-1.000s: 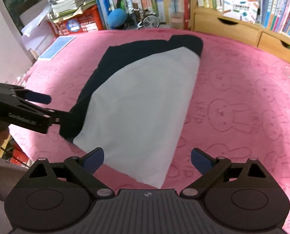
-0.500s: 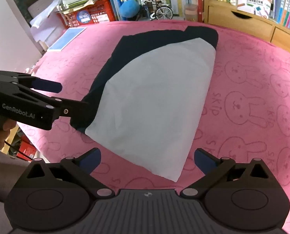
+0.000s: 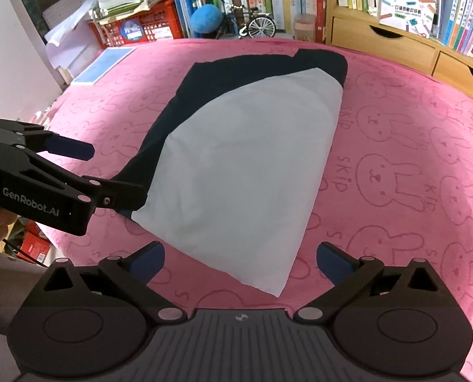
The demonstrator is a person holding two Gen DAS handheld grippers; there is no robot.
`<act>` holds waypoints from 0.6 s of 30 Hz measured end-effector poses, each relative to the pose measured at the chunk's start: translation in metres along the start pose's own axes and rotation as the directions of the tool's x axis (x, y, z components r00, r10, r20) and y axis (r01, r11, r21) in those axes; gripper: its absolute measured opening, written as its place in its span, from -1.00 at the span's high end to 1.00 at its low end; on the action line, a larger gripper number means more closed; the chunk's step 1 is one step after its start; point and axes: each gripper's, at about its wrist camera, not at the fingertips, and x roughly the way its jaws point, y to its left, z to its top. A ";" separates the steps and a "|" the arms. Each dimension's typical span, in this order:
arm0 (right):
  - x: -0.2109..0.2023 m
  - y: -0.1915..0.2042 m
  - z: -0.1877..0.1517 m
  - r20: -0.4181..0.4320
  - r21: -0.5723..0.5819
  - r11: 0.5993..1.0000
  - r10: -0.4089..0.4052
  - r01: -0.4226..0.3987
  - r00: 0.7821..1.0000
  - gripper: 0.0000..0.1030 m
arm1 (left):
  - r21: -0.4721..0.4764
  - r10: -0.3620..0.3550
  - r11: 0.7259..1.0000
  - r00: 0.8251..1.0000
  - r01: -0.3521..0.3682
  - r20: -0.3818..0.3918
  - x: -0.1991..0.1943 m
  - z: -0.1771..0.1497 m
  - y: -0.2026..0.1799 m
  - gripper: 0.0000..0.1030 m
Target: Fold clothes
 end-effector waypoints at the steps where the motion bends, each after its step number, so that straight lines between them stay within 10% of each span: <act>1: 0.000 0.000 0.000 0.002 0.000 1.000 -0.002 0.002 1.000 -0.99 | 0.001 -0.001 1.000 1.000 0.001 -0.002 0.000 0.000 0.000 -1.00; 18: 0.006 0.008 0.004 -0.010 -0.023 1.000 0.013 -0.013 1.000 -0.99 | -0.010 0.002 1.000 0.999 -0.002 -0.042 0.013 0.004 0.001 -1.00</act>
